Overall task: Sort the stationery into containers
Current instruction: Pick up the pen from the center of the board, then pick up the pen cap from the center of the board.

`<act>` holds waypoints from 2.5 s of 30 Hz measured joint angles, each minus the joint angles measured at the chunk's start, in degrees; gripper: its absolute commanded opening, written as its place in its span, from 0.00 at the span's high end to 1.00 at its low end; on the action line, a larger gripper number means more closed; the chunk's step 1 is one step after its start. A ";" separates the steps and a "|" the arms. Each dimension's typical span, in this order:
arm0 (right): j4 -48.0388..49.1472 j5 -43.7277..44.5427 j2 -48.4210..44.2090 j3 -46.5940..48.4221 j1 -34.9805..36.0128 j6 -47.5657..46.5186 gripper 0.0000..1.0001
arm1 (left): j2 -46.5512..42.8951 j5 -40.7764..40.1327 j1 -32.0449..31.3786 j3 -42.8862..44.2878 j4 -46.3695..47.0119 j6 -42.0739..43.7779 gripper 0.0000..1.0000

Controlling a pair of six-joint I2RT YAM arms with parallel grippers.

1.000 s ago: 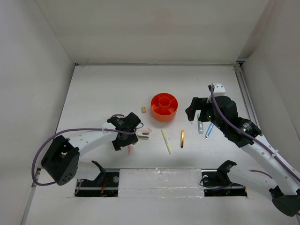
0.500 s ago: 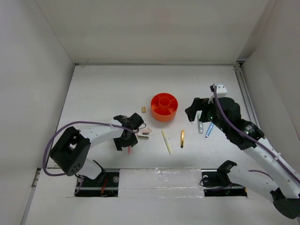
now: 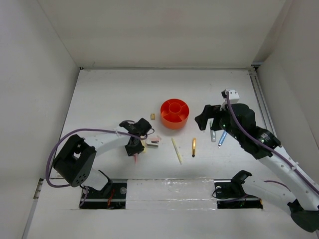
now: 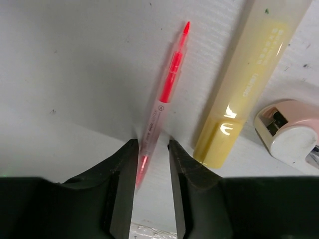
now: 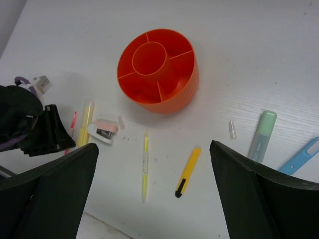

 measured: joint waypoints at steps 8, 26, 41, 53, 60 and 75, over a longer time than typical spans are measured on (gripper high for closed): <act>1.25 -1.92 2.03 0.00 0.39 0.00 0.00 | -0.09 0.72 0.33 -0.74 3.37 1.44 1.00; 9.73 -8.57 18.18 -0.17 7.93 -5.09 0.16 | -8.44 -7.13 -3.98 3.41 -3.56 0.35 1.00; 17.42 -4.74 47.82 7.34 13.25 -6.08 0.46 | -22.67 -20.31 -4.22 15.45 -5.33 9.38 1.00; 19.71 -1.95 55.71 10.19 15.34 -6.40 0.52 | -30.53 -20.22 -4.22 12.83 -2.12 14.23 1.00; 20.20 -0.09 57.55 10.47 15.78 -5.81 0.53 | -30.73 -19.32 -4.22 12.22 -0.55 15.76 1.00; 20.52 0.81 59.54 10.51 17.14 -5.33 0.54 | -30.23 -18.71 -4.22 12.02 -0.55 16.41 1.00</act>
